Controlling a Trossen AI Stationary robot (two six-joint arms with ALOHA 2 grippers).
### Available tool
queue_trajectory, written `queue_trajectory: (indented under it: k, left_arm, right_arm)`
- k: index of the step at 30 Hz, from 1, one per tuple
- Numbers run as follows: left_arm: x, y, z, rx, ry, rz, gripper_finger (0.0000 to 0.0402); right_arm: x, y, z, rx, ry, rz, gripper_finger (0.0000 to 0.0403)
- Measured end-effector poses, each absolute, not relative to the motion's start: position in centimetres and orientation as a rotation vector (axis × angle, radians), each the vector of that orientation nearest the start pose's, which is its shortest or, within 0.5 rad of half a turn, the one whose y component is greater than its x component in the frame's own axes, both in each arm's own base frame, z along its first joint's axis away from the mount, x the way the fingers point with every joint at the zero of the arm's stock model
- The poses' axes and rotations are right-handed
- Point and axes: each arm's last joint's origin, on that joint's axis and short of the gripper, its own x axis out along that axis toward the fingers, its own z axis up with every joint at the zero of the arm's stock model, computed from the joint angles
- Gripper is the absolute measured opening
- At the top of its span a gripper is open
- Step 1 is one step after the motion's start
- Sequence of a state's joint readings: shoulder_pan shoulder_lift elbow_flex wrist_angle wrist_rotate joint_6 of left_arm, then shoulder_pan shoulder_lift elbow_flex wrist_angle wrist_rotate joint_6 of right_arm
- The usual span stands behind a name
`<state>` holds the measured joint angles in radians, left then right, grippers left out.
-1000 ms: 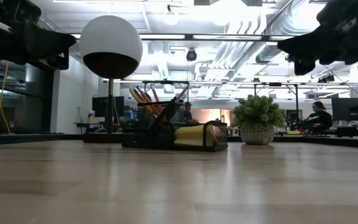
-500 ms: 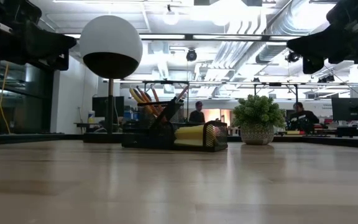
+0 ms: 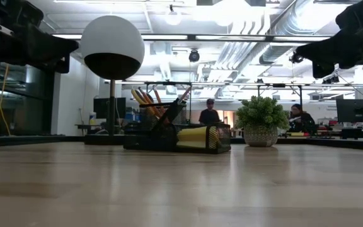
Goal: Pick and place office supplies into organizer
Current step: Return to Home Position
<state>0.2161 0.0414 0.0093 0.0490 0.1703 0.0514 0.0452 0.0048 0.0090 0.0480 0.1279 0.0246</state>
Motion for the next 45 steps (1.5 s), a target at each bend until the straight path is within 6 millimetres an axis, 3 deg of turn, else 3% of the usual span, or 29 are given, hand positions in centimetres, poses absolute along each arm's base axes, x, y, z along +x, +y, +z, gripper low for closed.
queue_trajectory:
  k: [18,45]
  left_arm:
    - [10.03,2.02,16.18,0.048,0.060,0.155,0.0001]
    - [10.03,2.03,16.18,0.046,0.060,0.156,0.0001]
  right_arm:
    - [9.74,0.16,16.93,0.027,-0.037,-0.053,0.0000]
    - [9.75,0.15,16.90,0.028,-0.035,-0.055,0.0000]
